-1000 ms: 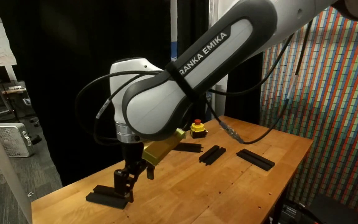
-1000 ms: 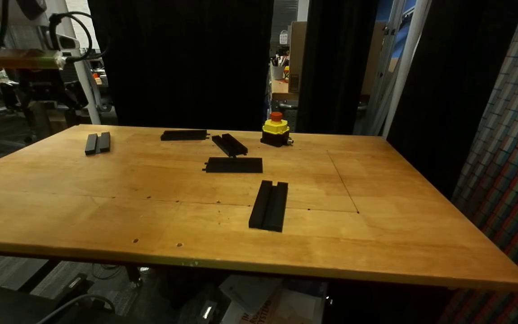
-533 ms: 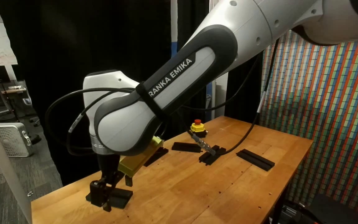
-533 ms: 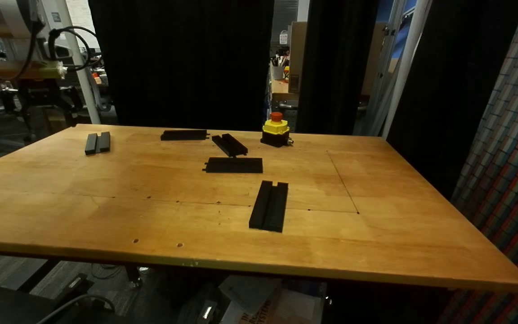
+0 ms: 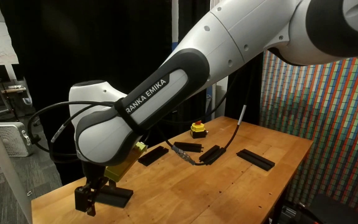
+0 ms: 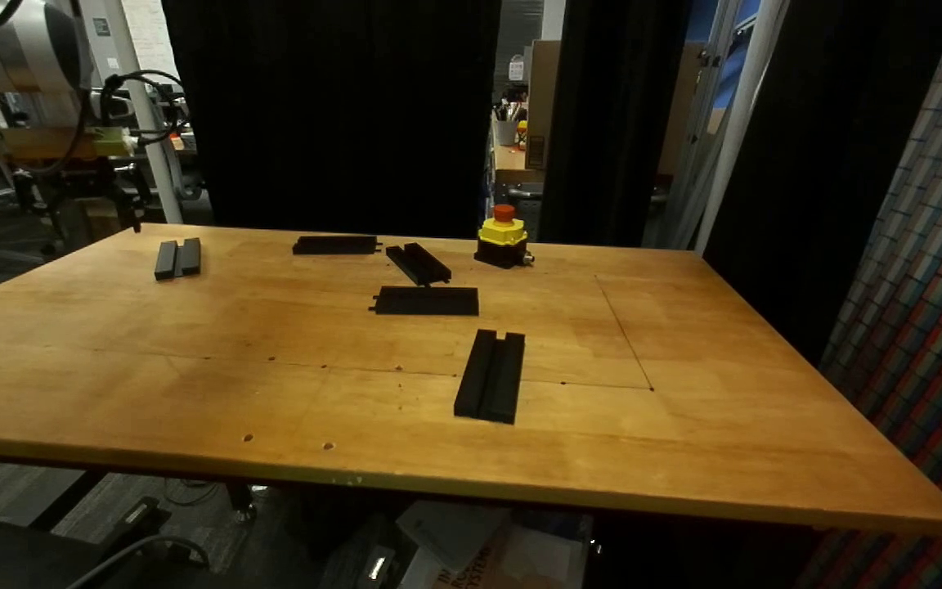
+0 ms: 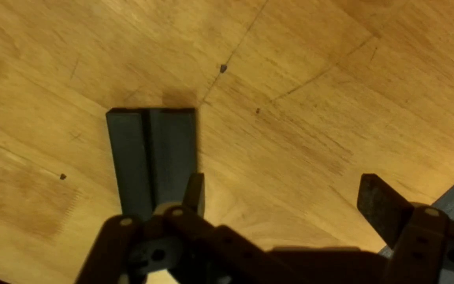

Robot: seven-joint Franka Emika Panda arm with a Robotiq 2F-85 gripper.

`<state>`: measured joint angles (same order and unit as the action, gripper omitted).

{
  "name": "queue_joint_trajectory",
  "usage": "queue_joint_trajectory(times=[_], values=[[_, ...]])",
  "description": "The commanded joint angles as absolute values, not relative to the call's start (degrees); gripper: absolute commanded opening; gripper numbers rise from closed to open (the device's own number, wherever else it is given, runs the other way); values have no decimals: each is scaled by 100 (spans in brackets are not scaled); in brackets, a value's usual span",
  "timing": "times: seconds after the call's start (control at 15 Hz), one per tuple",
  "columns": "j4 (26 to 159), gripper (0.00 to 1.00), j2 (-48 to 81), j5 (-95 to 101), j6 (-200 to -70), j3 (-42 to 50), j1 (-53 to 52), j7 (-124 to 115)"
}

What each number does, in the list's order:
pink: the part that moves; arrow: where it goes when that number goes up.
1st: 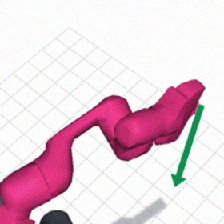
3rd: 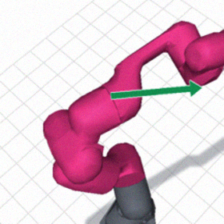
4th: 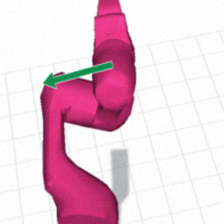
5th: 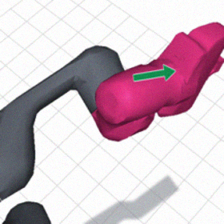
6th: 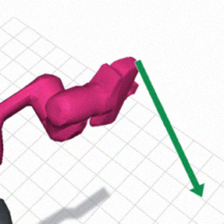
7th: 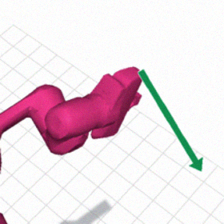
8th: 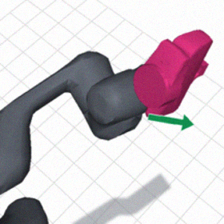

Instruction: Arrange the black objects together

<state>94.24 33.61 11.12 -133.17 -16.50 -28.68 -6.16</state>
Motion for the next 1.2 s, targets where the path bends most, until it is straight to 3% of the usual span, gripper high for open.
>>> queue_joint_trajectory(times=[0.0, 1.13], values=[[8859, 100, 3699, 1216, -13366, -1503, -2928, -251], [7395, 100, 5167, 1165, -13244, -1009, -2918, 12]])
